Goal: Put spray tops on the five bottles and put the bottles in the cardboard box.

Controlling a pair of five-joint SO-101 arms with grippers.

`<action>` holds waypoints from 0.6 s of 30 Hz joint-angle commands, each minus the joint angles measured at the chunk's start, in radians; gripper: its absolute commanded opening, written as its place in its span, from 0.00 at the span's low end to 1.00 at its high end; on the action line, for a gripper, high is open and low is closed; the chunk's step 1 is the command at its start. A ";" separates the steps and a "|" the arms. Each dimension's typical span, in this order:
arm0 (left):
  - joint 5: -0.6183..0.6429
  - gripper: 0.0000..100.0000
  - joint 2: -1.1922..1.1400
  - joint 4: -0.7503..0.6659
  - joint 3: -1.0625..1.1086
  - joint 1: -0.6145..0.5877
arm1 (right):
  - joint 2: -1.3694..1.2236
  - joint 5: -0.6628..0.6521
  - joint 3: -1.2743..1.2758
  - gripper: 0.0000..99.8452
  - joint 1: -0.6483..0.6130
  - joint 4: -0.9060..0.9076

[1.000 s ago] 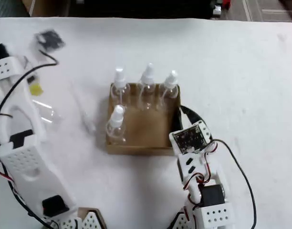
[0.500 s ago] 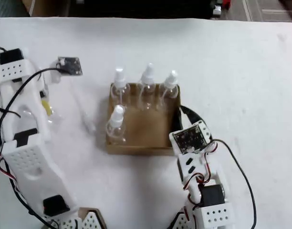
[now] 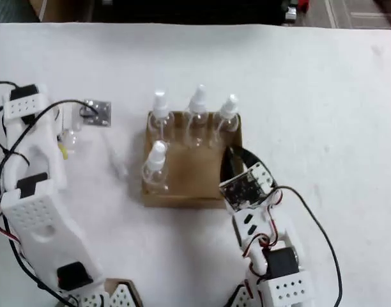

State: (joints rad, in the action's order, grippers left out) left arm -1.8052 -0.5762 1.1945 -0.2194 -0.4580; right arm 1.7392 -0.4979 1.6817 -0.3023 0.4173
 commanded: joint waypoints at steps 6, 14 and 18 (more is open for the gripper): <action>0.031 0.24 0.064 -0.060 0.083 0.035 | 0.001 -0.020 0.012 0.02 -0.005 0.005; 0.293 0.02 0.074 -0.052 0.075 0.050 | 0.001 -0.025 0.012 0.02 -0.004 0.004; 0.494 0.02 0.156 0.074 -0.014 0.050 | 0.001 -0.026 0.012 0.02 -0.001 0.004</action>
State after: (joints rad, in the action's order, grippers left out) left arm -1.4661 -0.5501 1.1684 -0.1396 -0.4350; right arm 1.7392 -0.5102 1.6817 -0.3038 0.4173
